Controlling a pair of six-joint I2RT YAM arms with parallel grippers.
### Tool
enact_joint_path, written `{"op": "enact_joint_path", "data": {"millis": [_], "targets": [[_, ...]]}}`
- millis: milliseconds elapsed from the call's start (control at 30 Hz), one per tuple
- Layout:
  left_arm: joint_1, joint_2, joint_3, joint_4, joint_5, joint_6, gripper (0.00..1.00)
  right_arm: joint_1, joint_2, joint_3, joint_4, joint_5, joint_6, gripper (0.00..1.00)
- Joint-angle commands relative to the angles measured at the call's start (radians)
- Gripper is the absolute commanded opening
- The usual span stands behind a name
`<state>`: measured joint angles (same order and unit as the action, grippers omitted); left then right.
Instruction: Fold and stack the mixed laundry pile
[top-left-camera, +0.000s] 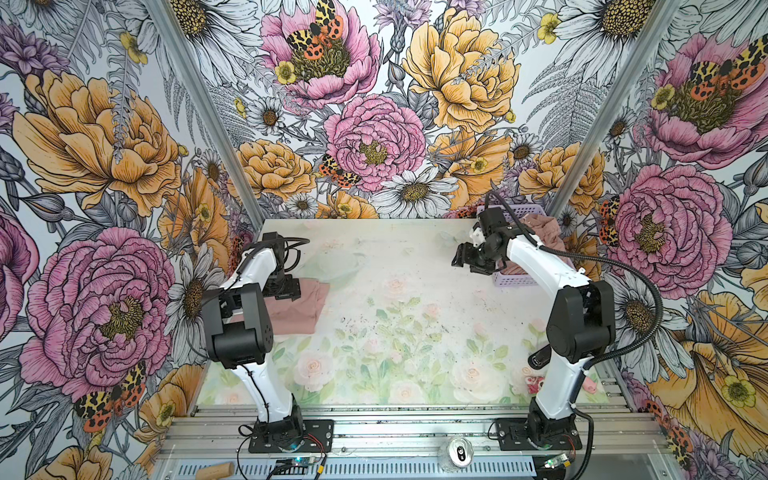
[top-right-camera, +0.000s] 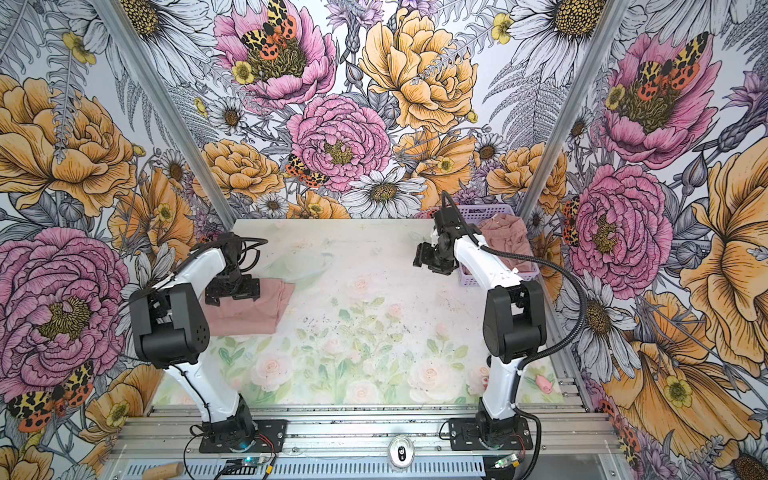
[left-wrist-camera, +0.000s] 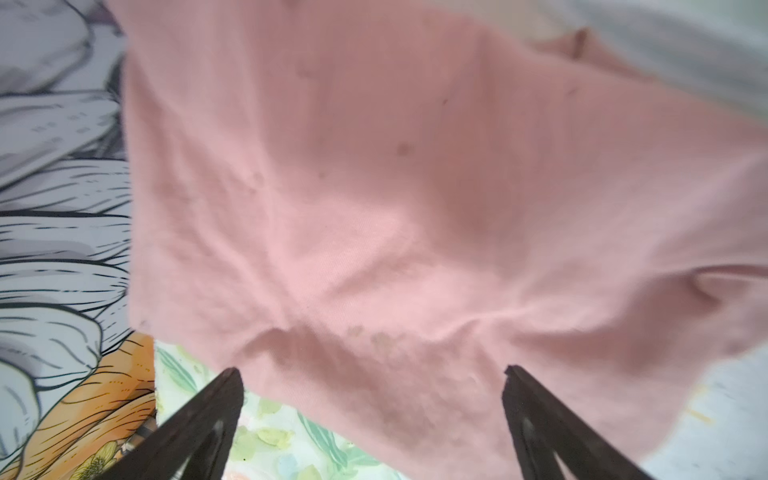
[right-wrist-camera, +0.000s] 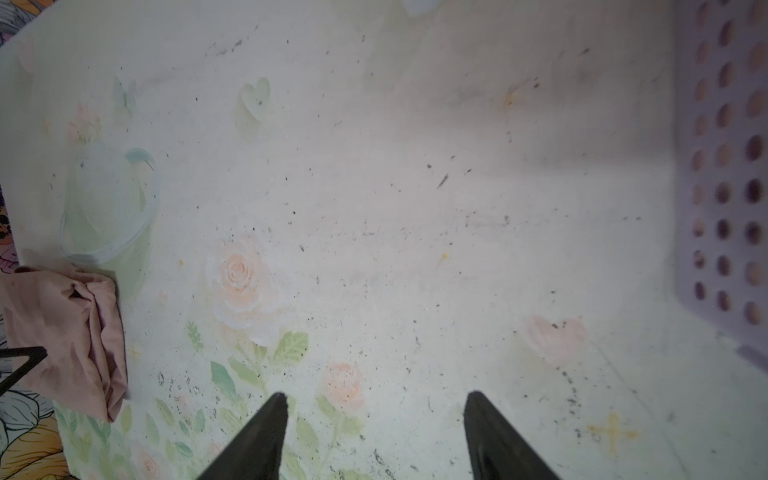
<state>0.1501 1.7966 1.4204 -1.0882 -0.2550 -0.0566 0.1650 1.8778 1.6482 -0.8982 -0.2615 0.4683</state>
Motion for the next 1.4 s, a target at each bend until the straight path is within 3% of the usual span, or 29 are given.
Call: {"op": "enact_joint_path", "data": {"millis": [0,233,533,633,700,733,800,833,867,900,1100,1367], "targets": [[-0.037,-0.081,0.038,0.028,0.037,-0.04,0.99,-0.07,0.01,0.091,-0.003,0.095,-0.029,0.72],[-0.202,-0.146,0.045,0.08,0.154,-0.123,0.99,-0.207,0.135,0.271,-0.01,0.302,-0.031,0.81],[-0.372,-0.096,0.015,0.165,0.227,-0.218,0.99,-0.27,0.395,0.379,-0.044,0.425,-0.043,0.83],[-0.398,-0.077,0.003,0.187,0.246,-0.236,0.99,-0.29,0.479,0.413,-0.045,0.404,-0.032,0.83],[-0.404,-0.067,0.006,0.195,0.255,-0.242,0.99,-0.297,0.521,0.437,-0.045,0.392,-0.028,0.76],[-0.407,-0.062,0.009,0.198,0.256,-0.242,0.99,-0.298,0.539,0.447,-0.046,0.391,-0.026,0.68],[-0.408,-0.054,0.019,0.202,0.262,-0.245,0.99,-0.304,0.553,0.468,-0.044,0.387,-0.027,0.43],[-0.409,-0.052,0.026,0.202,0.261,-0.244,0.99,-0.304,0.548,0.473,-0.044,0.391,-0.028,0.21],[-0.409,-0.05,0.032,0.202,0.262,-0.244,0.99,-0.303,0.535,0.477,-0.042,0.402,-0.034,0.06],[-0.409,-0.051,0.036,0.202,0.263,-0.246,0.99,-0.305,0.517,0.48,-0.043,0.413,-0.037,0.0],[-0.416,-0.057,0.041,0.215,0.26,-0.258,0.99,-0.303,0.323,0.512,-0.042,0.423,-0.076,0.0],[-0.419,-0.077,0.04,0.256,0.267,-0.282,0.99,-0.264,0.077,0.615,-0.043,0.23,-0.15,0.0]]}}
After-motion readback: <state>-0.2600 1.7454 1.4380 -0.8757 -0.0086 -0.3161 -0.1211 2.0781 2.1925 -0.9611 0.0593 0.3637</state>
